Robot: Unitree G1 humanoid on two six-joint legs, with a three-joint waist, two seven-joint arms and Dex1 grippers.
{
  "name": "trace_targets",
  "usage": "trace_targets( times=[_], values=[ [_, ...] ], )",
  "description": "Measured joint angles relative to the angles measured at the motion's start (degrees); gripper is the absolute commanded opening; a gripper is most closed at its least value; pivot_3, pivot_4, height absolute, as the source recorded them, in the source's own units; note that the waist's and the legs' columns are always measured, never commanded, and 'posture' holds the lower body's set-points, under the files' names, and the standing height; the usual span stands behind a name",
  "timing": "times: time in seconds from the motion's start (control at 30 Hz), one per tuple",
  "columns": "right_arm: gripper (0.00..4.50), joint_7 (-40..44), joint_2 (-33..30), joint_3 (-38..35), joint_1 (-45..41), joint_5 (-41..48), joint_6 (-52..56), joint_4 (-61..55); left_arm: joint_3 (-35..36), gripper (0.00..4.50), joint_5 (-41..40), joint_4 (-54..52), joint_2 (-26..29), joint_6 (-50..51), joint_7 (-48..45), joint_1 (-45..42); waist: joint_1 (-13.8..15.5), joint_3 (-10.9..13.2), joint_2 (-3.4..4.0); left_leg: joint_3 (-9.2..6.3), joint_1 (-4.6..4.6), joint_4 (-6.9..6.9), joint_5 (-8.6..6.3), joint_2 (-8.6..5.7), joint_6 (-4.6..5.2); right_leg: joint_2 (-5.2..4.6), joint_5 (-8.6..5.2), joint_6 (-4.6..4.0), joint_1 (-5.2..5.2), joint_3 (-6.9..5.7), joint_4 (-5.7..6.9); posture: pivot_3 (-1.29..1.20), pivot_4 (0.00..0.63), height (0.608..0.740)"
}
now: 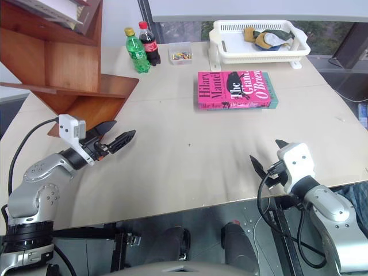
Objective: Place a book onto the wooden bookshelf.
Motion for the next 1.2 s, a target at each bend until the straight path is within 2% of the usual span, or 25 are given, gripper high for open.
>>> trace_targets(
  times=[0.53, 0.73, 0.97, 1.1, 1.2],
  values=[
    [4.5, 0.1, -0.88, -1.37, -1.27, 0.46, 0.64, 0.7, 1.05, 4.46, -2.25, -0.72, 1.55, 0.37, -6.16, -0.04, -0.04, 0.0, 0.0, 0.03, 0.0, 0.0, 0.0, 0.0, 0.0, 0.0, 0.0, 0.0, 0.0, 0.0, -0.01, 0.0, 0.15, 0.74],
    [4.5, -0.57, -1.14, -1.31, -5.33, -0.76, -0.05, 2.45, 1.11, 4.46, -7.59, -2.66, 2.64, 1.57, -12.61, -0.53, -0.07, 0.01, -0.01, 0.05, 0.0, 0.0, 0.0, 0.01, 0.0, 0.0, 0.0, 0.0, 0.0, 0.0, -0.01, 0.0, 0.15, 0.74],
    [4.5, 1.09, -5.45, 1.22, -11.43, -5.86, -1.84, 11.65, -4.85, 4.46, -5.09, -9.84, -0.12, 0.31, -8.28, -3.54, 0.08, 0.04, -0.07, 0.09, -0.04, 0.03, 0.0, -0.03, 0.0, -0.02, 0.01, -0.01, 0.01, 0.0, -0.03, 0.0, 0.15, 0.74],
    [4.5, 4.07, -7.96, 1.92, -16.84, -6.95, -5.38, 18.16, -5.86, 4.46, -3.13, -12.54, -0.36, 1.4, -3.61, -5.48, -0.35, 0.04, -0.07, 0.08, 0.0, 0.01, 0.0, 0.0, 0.0, 0.02, 0.01, -0.01, 0.01, 0.01, -0.02, 0.0, 0.15, 0.74],
    [4.5, 5.81, -8.98, 5.51, -22.13, -10.15, -10.21, 24.88, -7.35, 4.46, -1.59, -13.43, -0.33, 3.85, 0.05, -5.45, -0.56, 0.04, -0.07, 0.1, -0.01, 0.01, 0.0, -0.01, 0.0, 0.02, 0.01, -0.01, 0.01, 0.0, -0.01, 0.0, 0.15, 0.74]
  ],
)
